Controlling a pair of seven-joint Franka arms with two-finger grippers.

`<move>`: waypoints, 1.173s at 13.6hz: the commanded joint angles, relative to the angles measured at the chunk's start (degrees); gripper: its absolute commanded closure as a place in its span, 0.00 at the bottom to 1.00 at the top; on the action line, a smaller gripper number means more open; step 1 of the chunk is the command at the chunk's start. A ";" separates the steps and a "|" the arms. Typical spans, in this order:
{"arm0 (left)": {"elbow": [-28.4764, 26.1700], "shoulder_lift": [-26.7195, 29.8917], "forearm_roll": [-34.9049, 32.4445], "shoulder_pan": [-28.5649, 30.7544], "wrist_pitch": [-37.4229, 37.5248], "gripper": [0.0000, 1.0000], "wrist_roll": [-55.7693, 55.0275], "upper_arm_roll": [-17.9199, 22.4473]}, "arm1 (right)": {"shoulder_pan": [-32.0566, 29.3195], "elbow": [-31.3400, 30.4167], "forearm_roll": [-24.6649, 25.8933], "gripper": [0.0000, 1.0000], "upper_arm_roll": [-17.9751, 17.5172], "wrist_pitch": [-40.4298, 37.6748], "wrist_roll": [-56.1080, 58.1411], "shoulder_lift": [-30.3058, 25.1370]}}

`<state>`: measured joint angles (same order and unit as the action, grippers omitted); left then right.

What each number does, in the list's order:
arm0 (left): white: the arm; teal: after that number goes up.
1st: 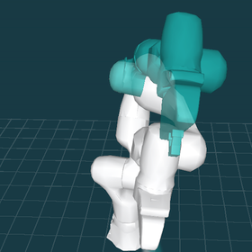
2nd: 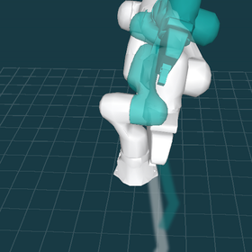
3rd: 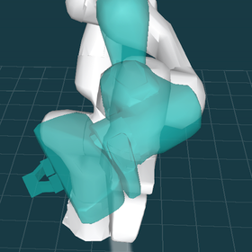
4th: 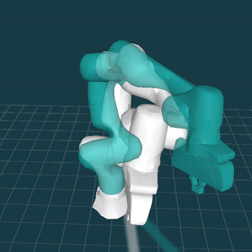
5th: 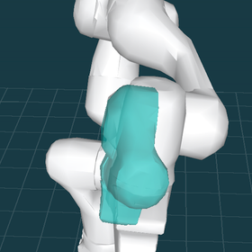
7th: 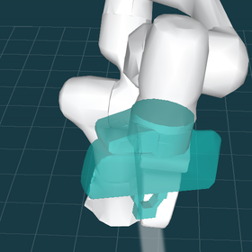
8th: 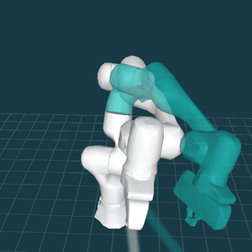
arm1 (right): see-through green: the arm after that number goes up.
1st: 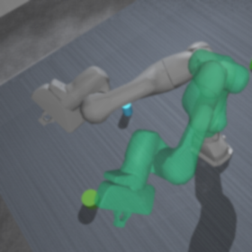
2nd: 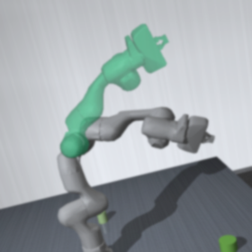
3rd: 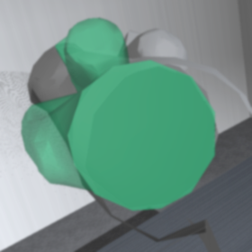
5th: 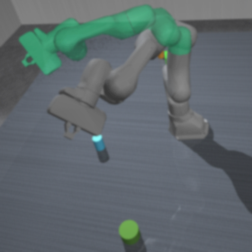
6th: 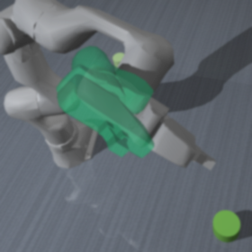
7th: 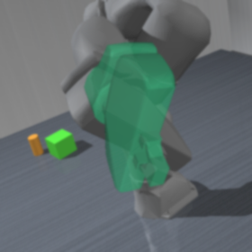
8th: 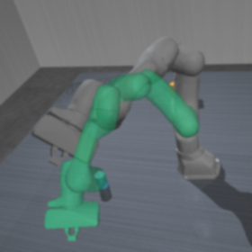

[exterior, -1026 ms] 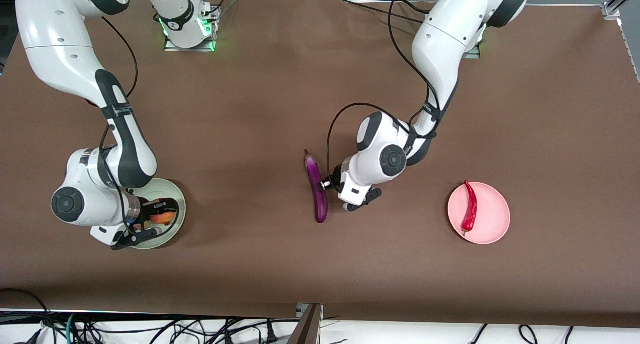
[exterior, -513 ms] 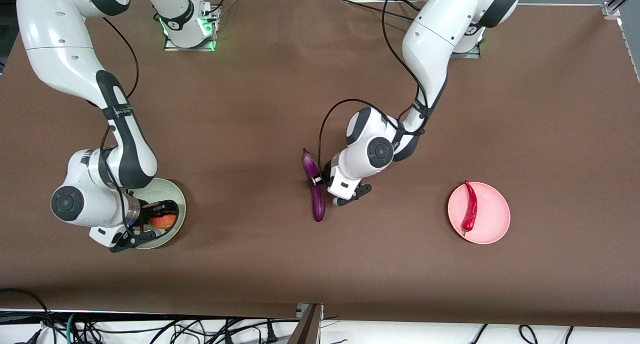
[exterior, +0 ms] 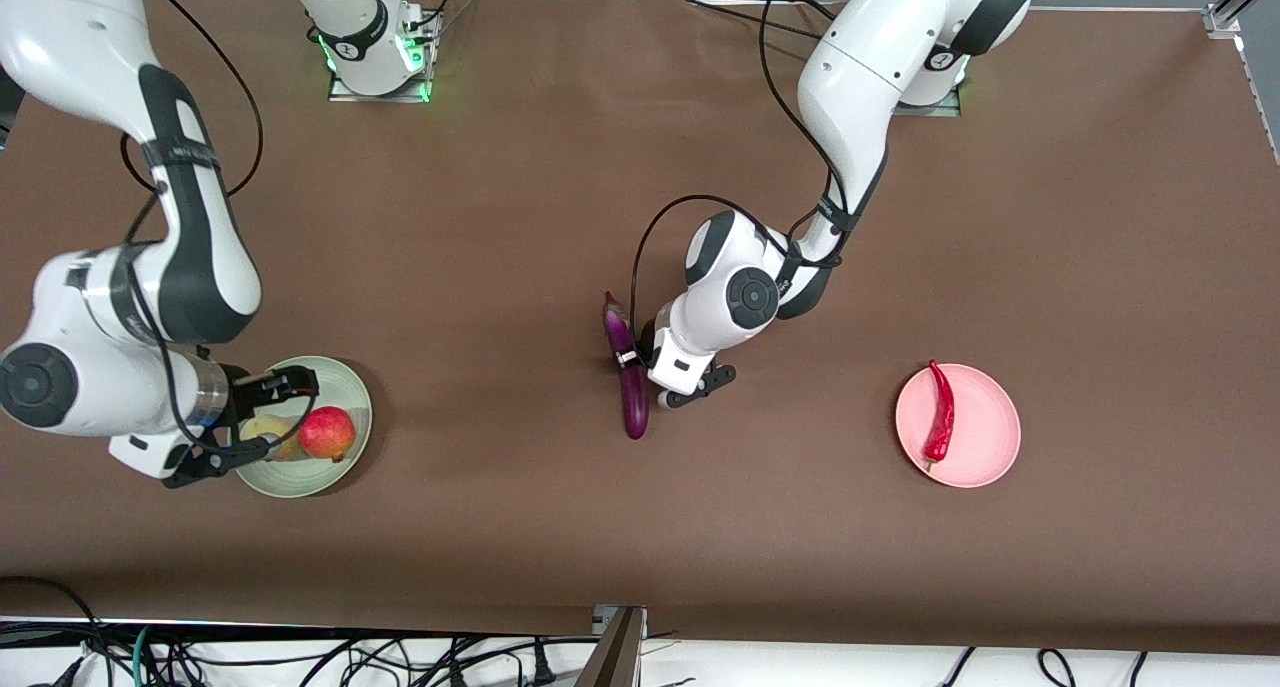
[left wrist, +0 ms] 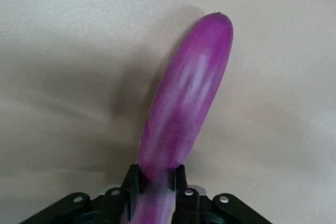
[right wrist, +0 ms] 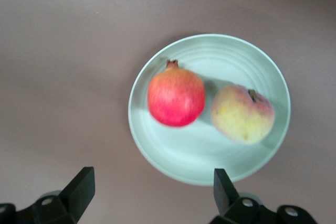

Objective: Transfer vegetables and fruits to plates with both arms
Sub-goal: 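Lower the pomegranate onto the green plate while the left gripper grasps the eggplant, then raise the right gripper away while the left gripper carries the eggplant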

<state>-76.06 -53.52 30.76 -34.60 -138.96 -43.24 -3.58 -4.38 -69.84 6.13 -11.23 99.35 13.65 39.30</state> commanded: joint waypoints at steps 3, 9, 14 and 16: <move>1.17 1.66 -0.97 4.52 5.86 1.00 1.49 1.12 | -0.11 -1.08 -0.06 0.00 -0.90 -10.39 -2.99 -9.39; 9.53 4.03 -3.52 21.99 34.06 1.00 22.26 1.03 | 0.95 -16.79 -0.24 0.00 -0.90 -14.01 -12.95 -28.72; 8.91 4.04 -5.96 36.07 38.41 1.00 44.96 1.12 | 2.00 -20.60 0.02 0.00 -0.73 -13.39 -11.72 -35.69; 8.47 3.95 -7.03 39.42 38.76 1.00 53.48 1.03 | 1.92 -20.60 0.47 0.00 0.67 -13.39 -11.80 -37.44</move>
<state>-66.74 -50.13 25.33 2.75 -100.83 3.51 -1.55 -2.38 -88.34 6.13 -11.92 84.94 1.81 4.66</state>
